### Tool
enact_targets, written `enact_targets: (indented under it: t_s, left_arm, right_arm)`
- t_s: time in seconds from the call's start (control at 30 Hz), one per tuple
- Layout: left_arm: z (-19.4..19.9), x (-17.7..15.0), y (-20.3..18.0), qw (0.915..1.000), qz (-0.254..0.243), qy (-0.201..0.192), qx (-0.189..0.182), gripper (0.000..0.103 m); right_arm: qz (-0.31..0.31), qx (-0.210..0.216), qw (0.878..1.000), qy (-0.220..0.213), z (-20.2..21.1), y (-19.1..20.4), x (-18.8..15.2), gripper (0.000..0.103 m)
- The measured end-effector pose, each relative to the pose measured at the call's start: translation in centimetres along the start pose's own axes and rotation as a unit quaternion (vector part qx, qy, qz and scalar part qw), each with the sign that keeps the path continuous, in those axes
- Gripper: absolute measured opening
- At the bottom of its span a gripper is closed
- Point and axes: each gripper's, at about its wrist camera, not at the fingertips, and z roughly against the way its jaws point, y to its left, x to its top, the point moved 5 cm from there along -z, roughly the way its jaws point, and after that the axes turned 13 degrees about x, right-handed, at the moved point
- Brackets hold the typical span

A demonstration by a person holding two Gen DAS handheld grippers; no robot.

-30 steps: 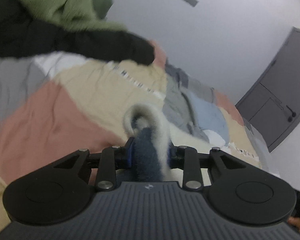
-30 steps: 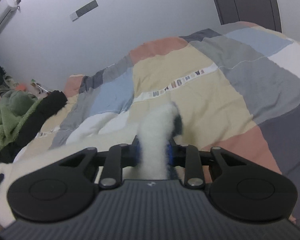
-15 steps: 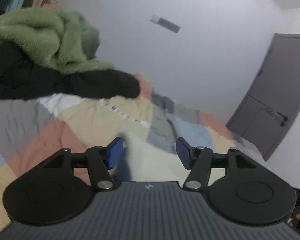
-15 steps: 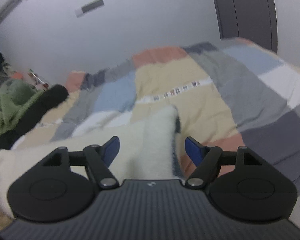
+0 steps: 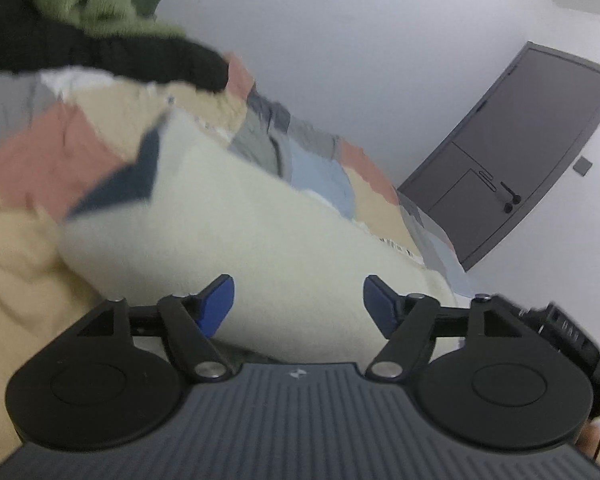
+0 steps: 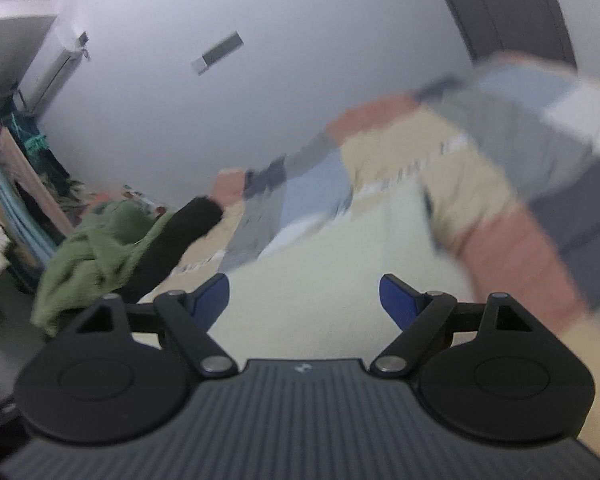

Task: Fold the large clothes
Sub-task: 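Open both tools and move them to the sides of the folded sweater, then grasp the folded sweater bundle with both tools and lift it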

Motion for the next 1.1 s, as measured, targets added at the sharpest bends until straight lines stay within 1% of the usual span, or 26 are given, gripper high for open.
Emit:
enact_targets:
  t_s: [0.07, 0.13, 0.2, 0.3, 0.37, 0.4, 0.43, 0.47, 0.5, 0.6, 0.67, 0.73, 0.83, 0.87, 0.93, 1.0, 1.07, 1.1]
  left_arm:
    - [-0.7, -0.5, 0.3, 0.9996, 0.02, 0.018, -0.002, 0.08]
    - [-1.3, -1.0, 0.7, 0.9987, 0.035, 0.038, -0.004, 0.086]
    - [-2.4, -1.3, 1.2, 0.9968, 0.047, 0.065, -0.006, 0.09]
    - [-3.7, -1.7, 2.9, 0.9905, 0.103, 0.091, -0.013, 0.093]
    - [-4.7, -2.0, 4.1, 0.9832, 0.148, 0.105, -0.023, 0.093]
    - [-5.2, -2.1, 4.6, 0.9787, 0.168, 0.114, -0.029, 0.093]
    - [-5.8, -2.2, 5.1, 0.9729, 0.192, 0.123, -0.039, 0.093]
    - [-6.3, -2.3, 5.6, 0.9671, 0.215, 0.129, -0.046, 0.093]
    - [-6.8, -2.3, 6.1, 0.9612, 0.238, 0.131, -0.05, 0.093]
    - [-8.1, -2.4, 7.1, 0.9451, 0.29, 0.137, -0.061, 0.093]
    - [-8.8, -3.0, 7.5, 0.9351, 0.316, 0.147, -0.062, 0.093]
    - [-9.4, -3.4, 8.0, 0.9288, 0.334, 0.149, -0.06, 0.093]
    - [-10.0, -3.3, 8.5, 0.9208, 0.361, 0.134, -0.064, 0.092]
    - [-10.1, -3.1, 8.6, 0.9203, 0.365, 0.126, -0.064, 0.092]
    - [-10.0, -2.6, 8.8, 0.9228, 0.365, 0.109, -0.058, 0.092]
    - [-10.0, -2.3, 9.1, 0.9209, 0.374, 0.095, -0.056, 0.091]
    - [-10.2, -2.2, 9.4, 0.9211, 0.376, 0.09, -0.044, 0.086]
    - [-10.4, -2.1, 9.3, 0.9246, 0.368, 0.091, -0.035, 0.083]
  right_arm:
    - [-0.034, 0.012, 0.999, 0.02, -0.2, -0.5, -1.3, 0.084]
    - [-0.064, 0.031, 0.996, 0.046, -0.8, -0.6, -2.5, 0.084]
    - [-0.086, 0.04, 0.993, 0.063, -1.3, -0.6, -3.4, 0.084]
    - [-0.099, 0.047, 0.991, 0.08, -2.2, -0.3, -4.5, 0.084]
    - [-0.112, 0.05, 0.988, 0.088, -2.8, -0.4, -5.0, 0.084]
    - [-0.124, 0.053, 0.987, 0.091, -3.1, -0.5, -5.3, 0.086]
    - [-0.139, 0.06, 0.984, 0.092, -3.3, -0.7, -5.6, 0.089]
    - [-0.153, 0.067, 0.982, 0.089, -3.4, -0.9, -5.7, 0.101]
    - [-0.169, 0.073, 0.979, 0.086, -3.6, -1.1, -5.9, 0.103]
    - [-0.211, 0.087, 0.969, 0.094, -4.6, -1.7, -6.6, 0.103]
    - [-0.241, 0.088, 0.962, 0.096, -5.4, -2.2, -7.2, 0.103]
    - [-0.268, 0.084, 0.954, 0.102, -6.4, -2.8, -7.8, 0.103]
    - [-0.293, 0.067, 0.949, 0.099, -7.6, -3.9, -8.4, 0.103]
    - [-0.3, 0.061, 0.947, 0.093, -7.8, -4.2, -8.4, 0.103]
    - [-0.322, 0.057, 0.943, 0.069, -7.9, -5.2, -8.3, 0.103]
    - [-0.339, 0.05, 0.939, 0.032, -7.5, -6.0, -7.7, 0.103]
    - [-0.35, 0.045, 0.936, 0.002, -7.0, -6.7, -7.4, 0.103]
    - [-0.357, 0.046, 0.933, -0.007, -7.0, -7.0, -7.4, 0.103]
